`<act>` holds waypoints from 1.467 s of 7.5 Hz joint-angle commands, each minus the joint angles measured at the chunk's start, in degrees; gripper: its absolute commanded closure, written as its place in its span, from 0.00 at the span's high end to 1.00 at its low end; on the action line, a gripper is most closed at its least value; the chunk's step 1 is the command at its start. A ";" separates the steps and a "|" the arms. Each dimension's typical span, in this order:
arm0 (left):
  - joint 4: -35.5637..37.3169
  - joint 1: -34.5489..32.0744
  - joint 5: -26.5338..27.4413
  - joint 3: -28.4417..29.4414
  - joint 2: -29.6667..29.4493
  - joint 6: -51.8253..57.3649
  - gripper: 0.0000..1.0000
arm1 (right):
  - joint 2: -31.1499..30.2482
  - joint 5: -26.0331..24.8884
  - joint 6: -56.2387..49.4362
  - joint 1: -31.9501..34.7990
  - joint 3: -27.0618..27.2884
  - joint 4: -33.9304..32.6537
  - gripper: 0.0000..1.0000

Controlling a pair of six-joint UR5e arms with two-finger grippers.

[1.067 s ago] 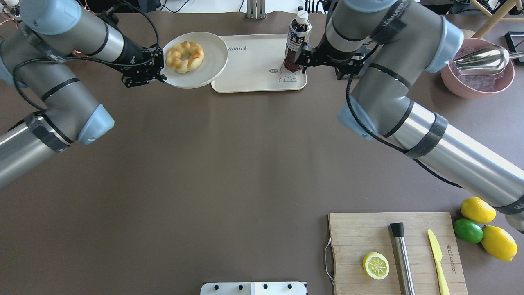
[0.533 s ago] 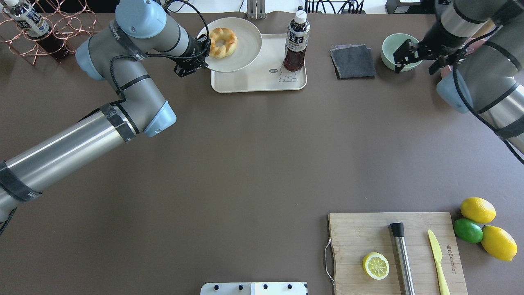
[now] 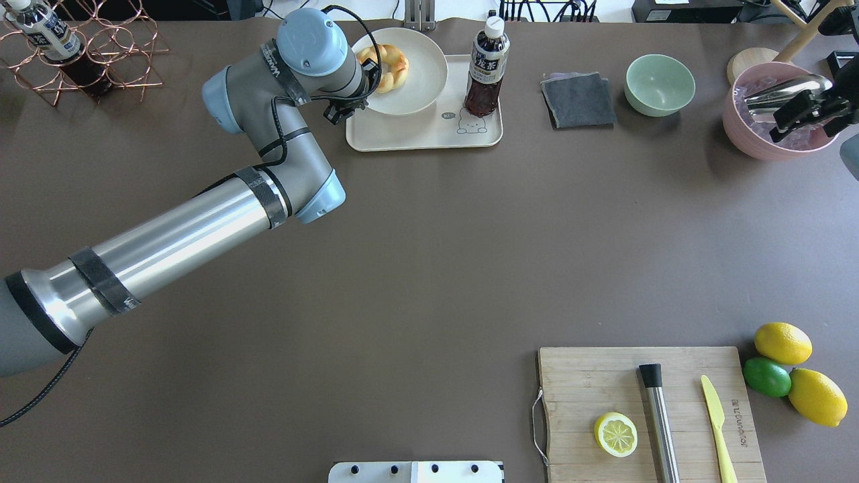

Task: Place donut on tray

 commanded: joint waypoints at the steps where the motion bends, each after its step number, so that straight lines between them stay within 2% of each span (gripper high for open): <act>1: -0.92 2.26 0.34 -1.64 0.29 12.44 0.98 | -1.73 -0.18 -3.29 1.81 -0.31 0.00 1.00; 4: -0.75 0.87 -5.61 -17.16 13.08 19.20 0.99 | -2.79 -0.18 -3.38 1.90 -0.13 0.00 1.00; 6: -0.40 -3.07 -15.60 -25.70 23.27 25.51 0.99 | -3.75 -0.18 -3.38 2.07 -0.31 0.09 1.00; 8: -0.31 -10.00 -22.31 -34.75 37.13 40.60 0.99 | -5.33 -0.27 -7.83 3.82 -0.31 0.00 1.00; 10: -0.31 -19.04 -28.11 -38.56 49.53 59.89 0.99 | -7.96 -0.44 -13.90 8.38 -0.31 0.00 1.00; 11: -0.05 -24.75 -30.92 -38.49 53.60 69.40 0.99 | -9.10 -1.14 -17.67 11.45 -0.48 -0.08 1.00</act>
